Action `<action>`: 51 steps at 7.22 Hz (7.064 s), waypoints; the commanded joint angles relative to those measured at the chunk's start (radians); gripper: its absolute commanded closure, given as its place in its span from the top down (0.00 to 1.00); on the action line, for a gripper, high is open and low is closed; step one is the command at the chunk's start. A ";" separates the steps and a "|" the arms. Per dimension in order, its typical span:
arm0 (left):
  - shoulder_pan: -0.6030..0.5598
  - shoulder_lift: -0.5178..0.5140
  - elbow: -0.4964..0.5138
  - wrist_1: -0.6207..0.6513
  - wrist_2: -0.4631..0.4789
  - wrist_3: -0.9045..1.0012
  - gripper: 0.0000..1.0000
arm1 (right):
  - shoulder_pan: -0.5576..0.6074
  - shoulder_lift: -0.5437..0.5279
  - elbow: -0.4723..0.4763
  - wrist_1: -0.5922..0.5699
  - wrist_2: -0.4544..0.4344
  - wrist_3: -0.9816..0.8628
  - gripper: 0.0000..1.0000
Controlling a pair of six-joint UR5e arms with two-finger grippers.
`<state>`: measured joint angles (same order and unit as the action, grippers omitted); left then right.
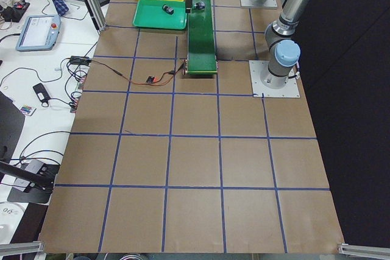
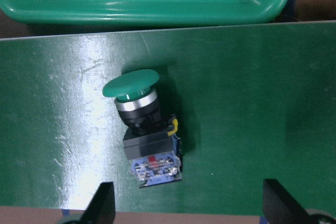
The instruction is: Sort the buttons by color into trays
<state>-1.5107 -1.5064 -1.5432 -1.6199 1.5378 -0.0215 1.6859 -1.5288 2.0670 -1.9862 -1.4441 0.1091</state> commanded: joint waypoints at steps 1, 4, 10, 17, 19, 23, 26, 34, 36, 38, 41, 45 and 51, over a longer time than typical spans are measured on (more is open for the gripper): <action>0.000 0.000 0.000 0.000 -0.001 0.000 1.00 | 0.040 0.033 -0.001 -0.036 -0.016 0.011 1.00; 0.001 0.002 0.000 0.000 -0.001 0.000 1.00 | 0.038 0.056 -0.002 -0.033 -0.051 0.006 0.78; 0.001 0.000 0.000 0.000 -0.001 0.002 1.00 | 0.021 0.041 -0.065 -0.020 -0.156 0.014 0.00; 0.001 0.000 0.000 0.000 -0.001 0.003 1.00 | 0.066 0.242 -0.205 -0.385 -0.004 0.044 0.02; 0.003 -0.001 0.000 0.000 -0.001 0.003 1.00 | 0.066 0.262 -0.203 -0.394 -0.005 0.034 0.55; 0.001 0.000 0.002 0.000 -0.001 -0.001 1.00 | 0.036 0.192 -0.217 -0.259 -0.042 0.032 1.00; 0.001 -0.024 0.043 -0.003 0.008 -0.009 1.00 | -0.006 0.052 -0.249 0.037 -0.084 0.027 1.00; 0.001 -0.025 0.057 -0.023 -0.001 -0.008 1.00 | -0.218 -0.258 -0.260 0.383 -0.068 -0.213 1.00; 0.001 -0.025 0.057 -0.023 -0.001 -0.008 1.00 | -0.212 -0.248 -0.269 0.389 -0.073 -0.210 1.00; 0.001 -0.025 0.055 -0.023 -0.001 -0.008 1.00 | -0.207 -0.244 -0.275 0.426 -0.073 -0.209 1.00; 0.001 -0.023 0.054 -0.023 -0.002 -0.008 1.00 | -0.157 -0.247 -0.307 0.431 -0.166 -0.200 1.00; 0.001 -0.025 0.054 -0.020 -0.002 -0.008 1.00 | -0.121 -0.251 -0.315 0.435 -0.168 -0.198 1.00; 0.001 -0.025 0.052 -0.020 -0.002 -0.008 1.00 | -0.138 -0.251 -0.315 0.471 -0.136 -0.198 1.00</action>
<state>-1.5099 -1.5309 -1.4910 -1.6392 1.5355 -0.0292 1.5481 -1.7794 1.7516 -1.5159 -1.5829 -0.0880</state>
